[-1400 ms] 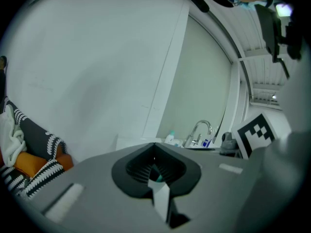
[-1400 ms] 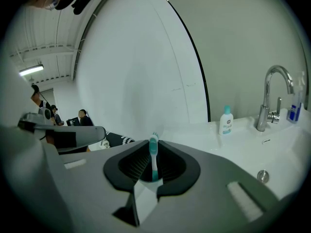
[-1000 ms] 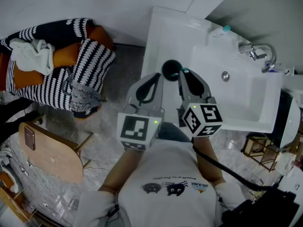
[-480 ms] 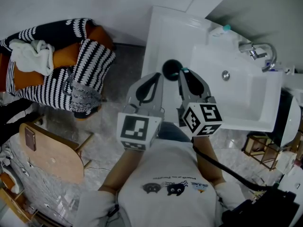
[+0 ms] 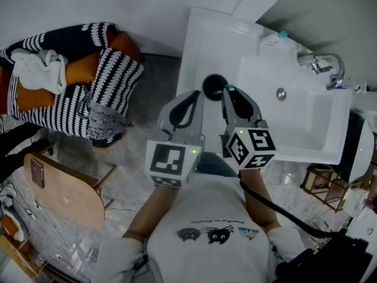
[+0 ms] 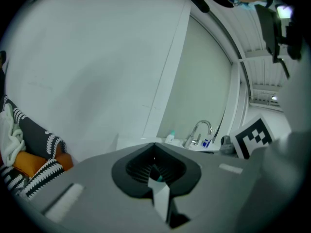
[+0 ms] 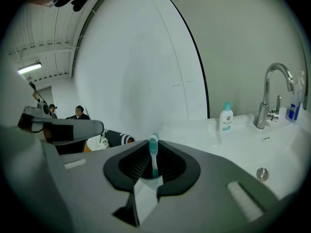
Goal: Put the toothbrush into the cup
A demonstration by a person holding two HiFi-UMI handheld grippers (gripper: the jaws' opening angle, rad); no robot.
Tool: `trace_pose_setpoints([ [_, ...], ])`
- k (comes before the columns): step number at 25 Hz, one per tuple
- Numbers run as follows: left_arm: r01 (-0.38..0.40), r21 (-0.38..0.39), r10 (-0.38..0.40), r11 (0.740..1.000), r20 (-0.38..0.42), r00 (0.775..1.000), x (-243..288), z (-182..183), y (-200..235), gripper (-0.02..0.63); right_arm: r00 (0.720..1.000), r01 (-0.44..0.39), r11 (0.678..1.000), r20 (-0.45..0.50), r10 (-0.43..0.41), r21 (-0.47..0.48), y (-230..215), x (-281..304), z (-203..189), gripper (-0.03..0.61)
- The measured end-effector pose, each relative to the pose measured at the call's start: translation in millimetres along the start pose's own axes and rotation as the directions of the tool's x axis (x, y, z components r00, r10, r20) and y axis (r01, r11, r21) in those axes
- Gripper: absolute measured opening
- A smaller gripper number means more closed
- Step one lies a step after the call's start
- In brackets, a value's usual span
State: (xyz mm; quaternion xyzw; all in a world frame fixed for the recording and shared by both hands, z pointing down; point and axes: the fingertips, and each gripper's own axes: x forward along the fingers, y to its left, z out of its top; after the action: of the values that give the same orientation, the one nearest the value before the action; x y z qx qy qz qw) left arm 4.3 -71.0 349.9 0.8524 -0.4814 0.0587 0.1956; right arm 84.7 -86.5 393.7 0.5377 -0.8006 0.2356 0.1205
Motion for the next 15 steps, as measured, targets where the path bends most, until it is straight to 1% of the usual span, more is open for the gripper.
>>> trace_pose_setpoints([
  [15, -0.001, -0.002, 0.001, 1.0, -0.002, 1.0, 2.4, 0.1, 4.7, 0.0, 1.0, 0.0, 1.0, -0.008, 0.0, -0.006, -0.1, 5.7, -1.1, 0.055],
])
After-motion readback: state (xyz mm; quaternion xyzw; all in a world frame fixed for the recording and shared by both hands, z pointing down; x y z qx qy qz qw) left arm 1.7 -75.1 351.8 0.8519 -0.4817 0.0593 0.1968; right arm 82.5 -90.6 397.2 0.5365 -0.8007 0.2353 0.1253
